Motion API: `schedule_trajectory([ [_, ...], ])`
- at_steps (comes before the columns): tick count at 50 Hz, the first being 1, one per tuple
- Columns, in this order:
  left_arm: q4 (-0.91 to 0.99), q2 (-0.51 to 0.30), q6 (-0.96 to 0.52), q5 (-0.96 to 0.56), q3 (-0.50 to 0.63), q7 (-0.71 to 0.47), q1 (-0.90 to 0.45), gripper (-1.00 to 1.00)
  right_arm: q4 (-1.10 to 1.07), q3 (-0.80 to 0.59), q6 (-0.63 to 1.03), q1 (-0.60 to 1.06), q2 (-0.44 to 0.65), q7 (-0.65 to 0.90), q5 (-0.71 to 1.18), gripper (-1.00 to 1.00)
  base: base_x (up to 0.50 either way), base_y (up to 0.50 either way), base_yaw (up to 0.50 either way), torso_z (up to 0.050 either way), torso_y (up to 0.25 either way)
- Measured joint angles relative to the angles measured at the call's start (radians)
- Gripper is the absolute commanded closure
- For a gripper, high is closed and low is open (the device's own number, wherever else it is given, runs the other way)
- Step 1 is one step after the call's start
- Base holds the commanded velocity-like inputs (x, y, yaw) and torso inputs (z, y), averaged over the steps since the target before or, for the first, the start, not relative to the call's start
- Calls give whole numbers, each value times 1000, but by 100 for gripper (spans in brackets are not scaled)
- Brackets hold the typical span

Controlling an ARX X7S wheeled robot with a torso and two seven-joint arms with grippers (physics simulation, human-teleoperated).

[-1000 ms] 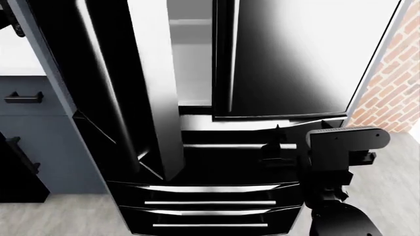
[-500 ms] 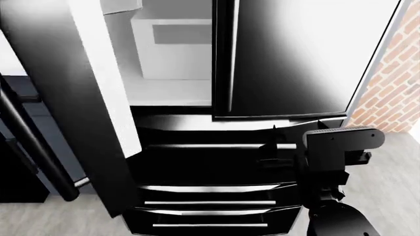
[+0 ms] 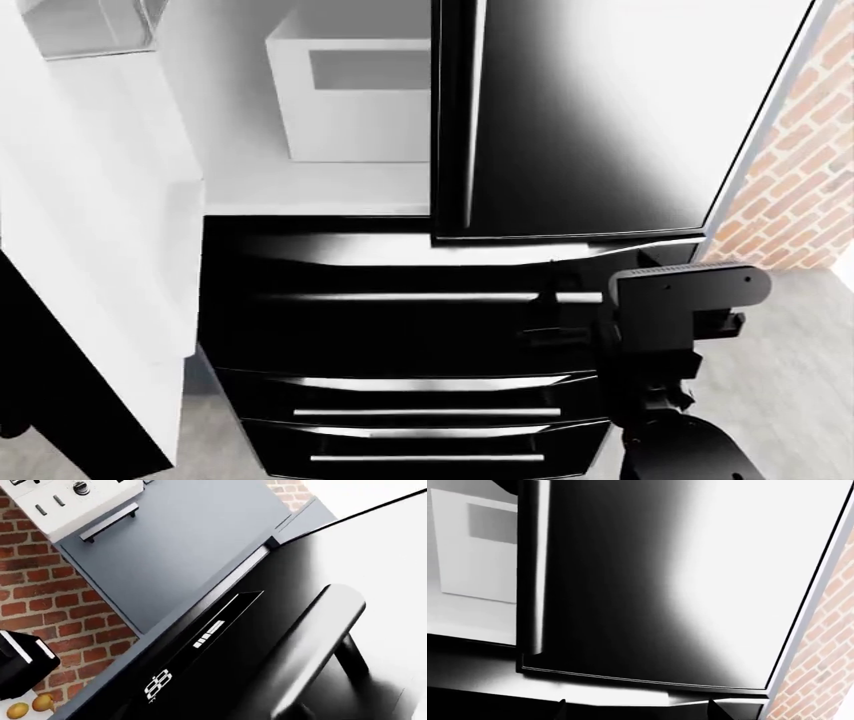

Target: Open the fridge doors

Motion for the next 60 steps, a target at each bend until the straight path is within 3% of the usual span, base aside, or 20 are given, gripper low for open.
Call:
schedule_trajectory([
  [2,21,-3,15,27,-16,-3,20,-100,1,-1,0,0,0,0,1,-100,-9,0,6,0,11],
  [7,69,-19,303,196,-125,-57,68,-100,3,-3,1,3,1,1,4,-100,0,0,0,0,2],
  [12,89,-37,501,329,-214,-113,95,-100,6,-4,0,4,3,1,7,-100,0,0,0,0,0],
  [23,133,-57,716,520,-354,-218,160,-100,13,-8,1,11,6,3,12,-100,0,0,0,0,0],
  [36,222,-50,747,524,-455,-233,307,-100,16,-10,-1,13,8,7,18,-100,0,0,0,0,0],
  [60,463,17,628,288,-609,-155,650,-100,17,-17,0,26,12,15,27,-100,0,0,0,0,0],
])
